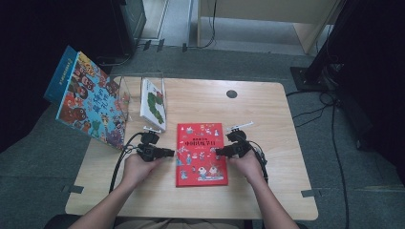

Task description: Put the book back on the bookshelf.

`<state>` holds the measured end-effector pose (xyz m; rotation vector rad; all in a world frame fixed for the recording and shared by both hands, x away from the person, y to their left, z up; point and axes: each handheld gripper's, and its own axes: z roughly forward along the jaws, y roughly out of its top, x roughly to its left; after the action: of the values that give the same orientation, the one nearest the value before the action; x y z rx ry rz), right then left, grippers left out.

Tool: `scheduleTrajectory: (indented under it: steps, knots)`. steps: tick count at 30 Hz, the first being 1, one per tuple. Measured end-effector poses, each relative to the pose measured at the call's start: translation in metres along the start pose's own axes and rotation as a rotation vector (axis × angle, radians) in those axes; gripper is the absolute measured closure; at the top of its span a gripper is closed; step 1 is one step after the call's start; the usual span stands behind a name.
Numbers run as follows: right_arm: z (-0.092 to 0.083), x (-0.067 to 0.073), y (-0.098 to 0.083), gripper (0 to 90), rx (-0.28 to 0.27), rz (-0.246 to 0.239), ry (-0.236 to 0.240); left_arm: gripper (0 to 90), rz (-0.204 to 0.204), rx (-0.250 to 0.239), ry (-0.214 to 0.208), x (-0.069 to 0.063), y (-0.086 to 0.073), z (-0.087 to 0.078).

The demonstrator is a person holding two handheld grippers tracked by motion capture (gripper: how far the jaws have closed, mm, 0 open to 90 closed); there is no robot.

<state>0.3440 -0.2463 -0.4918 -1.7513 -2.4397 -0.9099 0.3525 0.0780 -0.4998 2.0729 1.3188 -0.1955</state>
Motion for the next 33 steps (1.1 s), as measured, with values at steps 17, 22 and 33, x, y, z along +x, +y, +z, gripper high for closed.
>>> scheduleTrajectory:
  steps: [17,22,33]
  knots:
    - [0.001,-0.001,0.006,58.3,0.005,0.056,-0.014,83.8,0.016,-0.011,0.020,-0.011,-0.001,0.008]
    - [0.001,0.000,0.007,58.5,0.015,0.064,-0.018,87.2,0.017,-0.010,0.022,-0.011,-0.001,0.009]
    - [-0.004,0.005,0.013,58.2,0.005,0.036,-0.020,86.6,0.019,-0.009,0.018,-0.010,-0.001,0.008]
